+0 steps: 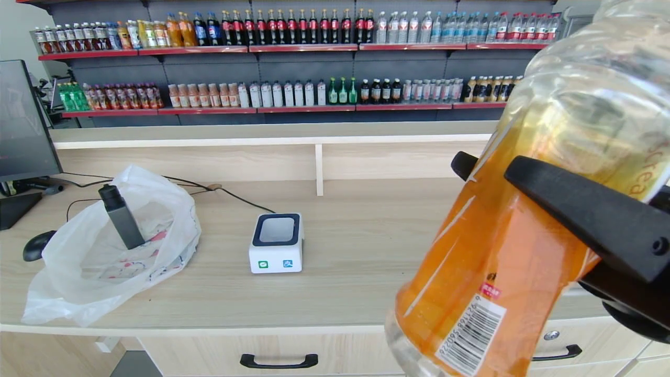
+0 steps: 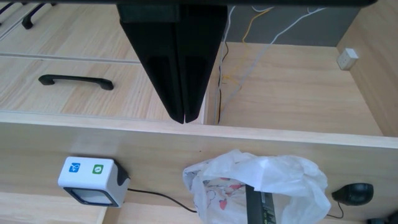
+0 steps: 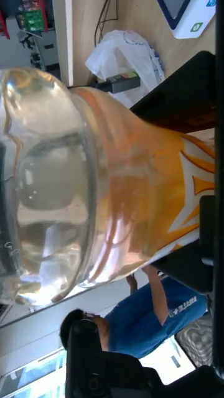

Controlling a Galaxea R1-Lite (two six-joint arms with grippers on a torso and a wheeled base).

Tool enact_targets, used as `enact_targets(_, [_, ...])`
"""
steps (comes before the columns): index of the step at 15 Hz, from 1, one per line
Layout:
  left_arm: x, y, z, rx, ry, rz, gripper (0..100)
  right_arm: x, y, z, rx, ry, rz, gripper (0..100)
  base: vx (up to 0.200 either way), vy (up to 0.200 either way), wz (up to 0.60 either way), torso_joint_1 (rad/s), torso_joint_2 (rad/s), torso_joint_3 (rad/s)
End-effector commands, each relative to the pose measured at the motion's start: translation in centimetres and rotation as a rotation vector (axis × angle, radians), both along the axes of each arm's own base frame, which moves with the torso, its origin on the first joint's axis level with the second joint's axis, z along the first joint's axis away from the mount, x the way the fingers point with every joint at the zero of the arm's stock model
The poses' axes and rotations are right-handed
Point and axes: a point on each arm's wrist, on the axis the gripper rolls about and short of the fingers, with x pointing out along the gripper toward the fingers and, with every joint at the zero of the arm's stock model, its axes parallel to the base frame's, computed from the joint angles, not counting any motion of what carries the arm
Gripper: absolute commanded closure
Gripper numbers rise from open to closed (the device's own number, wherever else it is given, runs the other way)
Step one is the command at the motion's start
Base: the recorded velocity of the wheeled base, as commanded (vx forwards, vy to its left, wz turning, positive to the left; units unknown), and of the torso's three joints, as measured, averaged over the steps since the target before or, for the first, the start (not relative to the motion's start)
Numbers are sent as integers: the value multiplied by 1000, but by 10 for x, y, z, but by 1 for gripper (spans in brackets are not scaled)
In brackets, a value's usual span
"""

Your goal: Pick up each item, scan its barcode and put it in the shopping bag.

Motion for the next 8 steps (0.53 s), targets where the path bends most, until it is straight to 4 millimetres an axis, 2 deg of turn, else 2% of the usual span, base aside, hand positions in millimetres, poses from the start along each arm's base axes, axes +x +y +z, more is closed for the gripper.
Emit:
enact_targets(1, [0,0,0,0,0,0,100,14,1,-12,-44,6,-58,100,0,0,0,0,0,0])
enact_targets(4, [0,0,0,0,0,0,100,22,-1,-25,-103,-18,-124,100,0,0,0,0,0,0])
enact_targets(6, [0,0,0,0,0,0,100,36,-9,-39,-169,-46,-229,100,0,0,0,0,0,0])
enact_targets(8, [0,0,0,0,0,0,100,40,-21,-54,-238,-63,-311,100,0,0,0,0,0,0])
